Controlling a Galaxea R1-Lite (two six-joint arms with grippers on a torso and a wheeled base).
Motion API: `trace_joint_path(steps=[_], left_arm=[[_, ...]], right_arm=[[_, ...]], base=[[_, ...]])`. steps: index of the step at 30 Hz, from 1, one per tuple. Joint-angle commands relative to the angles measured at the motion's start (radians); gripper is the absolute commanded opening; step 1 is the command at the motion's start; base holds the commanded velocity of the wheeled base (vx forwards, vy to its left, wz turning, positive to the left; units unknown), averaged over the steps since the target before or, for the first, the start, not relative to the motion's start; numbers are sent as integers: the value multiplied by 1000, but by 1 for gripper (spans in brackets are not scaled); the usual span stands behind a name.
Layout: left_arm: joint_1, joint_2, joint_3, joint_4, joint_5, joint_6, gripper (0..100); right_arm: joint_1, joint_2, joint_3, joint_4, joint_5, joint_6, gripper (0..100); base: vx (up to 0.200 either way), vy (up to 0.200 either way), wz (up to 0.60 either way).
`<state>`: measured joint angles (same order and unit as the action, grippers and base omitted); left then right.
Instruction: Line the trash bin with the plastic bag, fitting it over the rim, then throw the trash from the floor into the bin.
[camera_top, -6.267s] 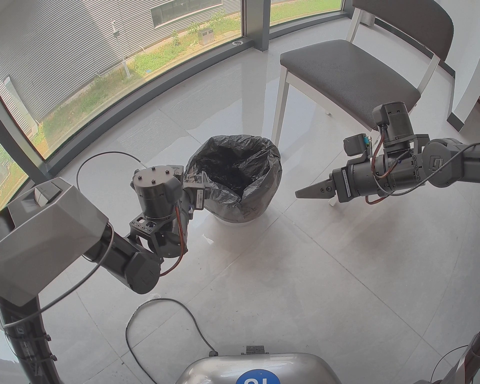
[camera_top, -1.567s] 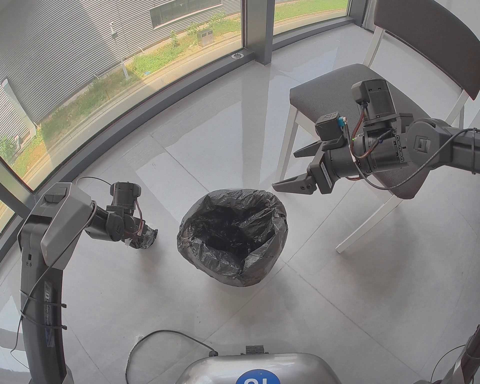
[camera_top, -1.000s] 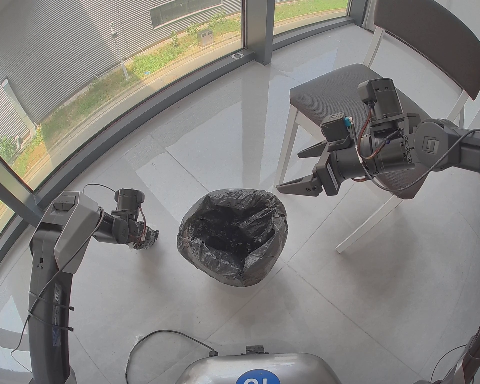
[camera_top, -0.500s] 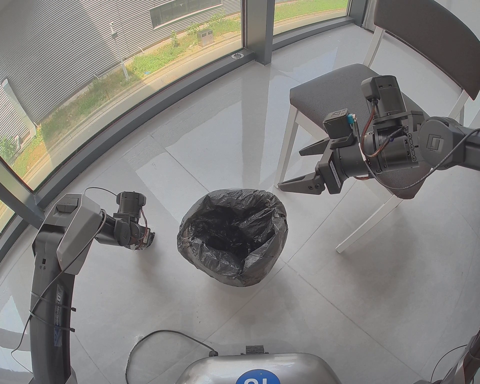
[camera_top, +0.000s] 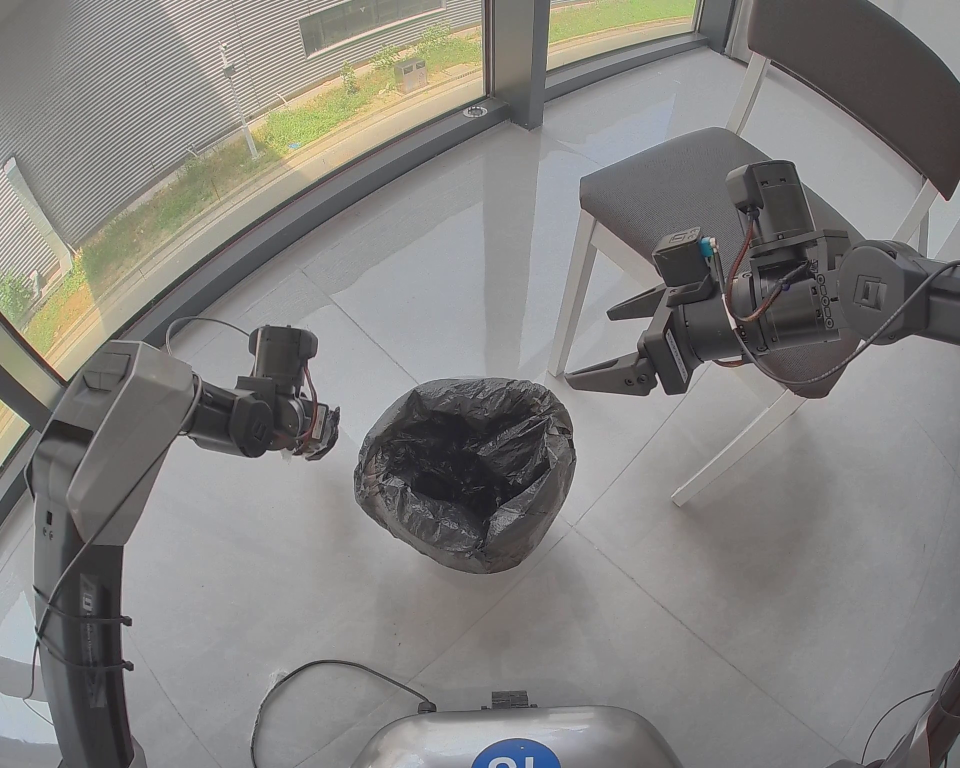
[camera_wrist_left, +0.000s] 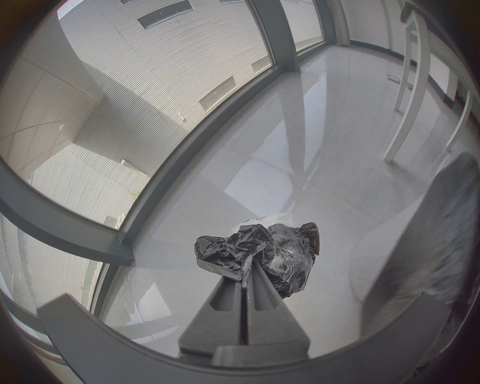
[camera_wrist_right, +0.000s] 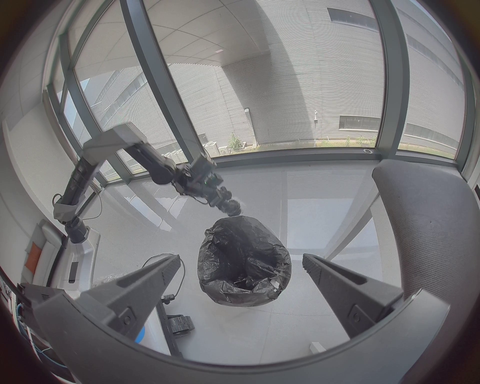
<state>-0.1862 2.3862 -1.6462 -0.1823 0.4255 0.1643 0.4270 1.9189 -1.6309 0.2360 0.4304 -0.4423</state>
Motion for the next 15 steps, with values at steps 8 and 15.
trace_joint_path(steps=[8,15], left_arm=[[-157,-389,65,0,-31,-17,0],[-217,-495,98,-12,-34,-31,0]], right_arm=[[-44,8,54,2,1,34,100],[-45,-12,106,2,1,76,100]], base=[[0,0,0],[0,0,0]])
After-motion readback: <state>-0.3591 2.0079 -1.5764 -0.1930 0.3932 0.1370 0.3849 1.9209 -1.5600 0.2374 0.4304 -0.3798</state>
